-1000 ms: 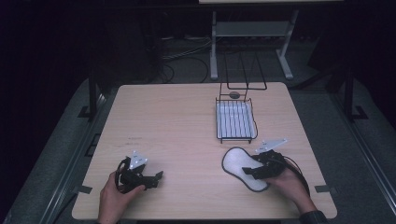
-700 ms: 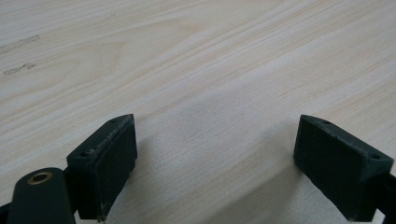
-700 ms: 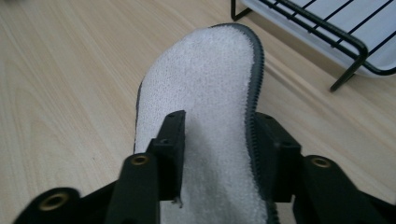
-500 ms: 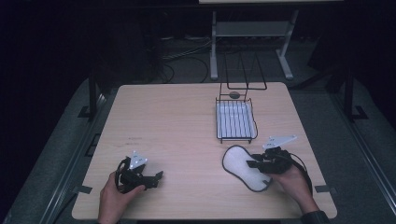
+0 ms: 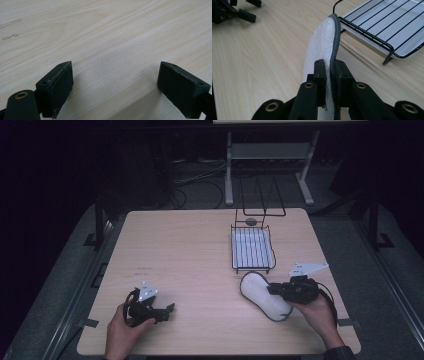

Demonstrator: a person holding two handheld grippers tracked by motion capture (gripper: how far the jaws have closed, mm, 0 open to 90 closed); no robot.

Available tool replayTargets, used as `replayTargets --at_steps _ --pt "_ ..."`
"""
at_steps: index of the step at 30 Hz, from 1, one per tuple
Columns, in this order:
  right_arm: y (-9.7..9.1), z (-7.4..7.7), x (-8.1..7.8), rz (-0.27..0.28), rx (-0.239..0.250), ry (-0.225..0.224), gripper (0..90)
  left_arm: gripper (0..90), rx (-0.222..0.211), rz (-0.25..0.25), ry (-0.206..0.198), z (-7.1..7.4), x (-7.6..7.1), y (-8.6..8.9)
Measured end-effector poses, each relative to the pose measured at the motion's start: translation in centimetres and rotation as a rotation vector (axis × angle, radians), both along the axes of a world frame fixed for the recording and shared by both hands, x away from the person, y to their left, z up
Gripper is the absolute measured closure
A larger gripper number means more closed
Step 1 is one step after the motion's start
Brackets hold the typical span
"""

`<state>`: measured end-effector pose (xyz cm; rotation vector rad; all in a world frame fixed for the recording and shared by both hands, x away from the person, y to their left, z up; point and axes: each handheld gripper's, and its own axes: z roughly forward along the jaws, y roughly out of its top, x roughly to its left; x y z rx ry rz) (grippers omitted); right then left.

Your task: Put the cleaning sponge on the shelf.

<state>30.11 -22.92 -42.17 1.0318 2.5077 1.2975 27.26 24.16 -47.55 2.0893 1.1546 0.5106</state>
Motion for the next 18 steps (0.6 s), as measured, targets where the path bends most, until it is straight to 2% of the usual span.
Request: replayTargets --at_steps 2,9,18 --pt "-0.1 0.2 -0.1 0.005 0.018 0.003 82.1 12.6 0.0 -0.001 0.0 0.0 0.0 0.0" --pt "0.0 1.0 -0.3 0.02 0.035 -0.015 82.7 12.6 0.0 0.0 0.0 0.0 0.0 0.0" --pt "-0.4 2.2 0.1 0.004 0.07 -0.046 82.6 12.6 0.003 -0.001 0.003 0.0 0.0 0.0"
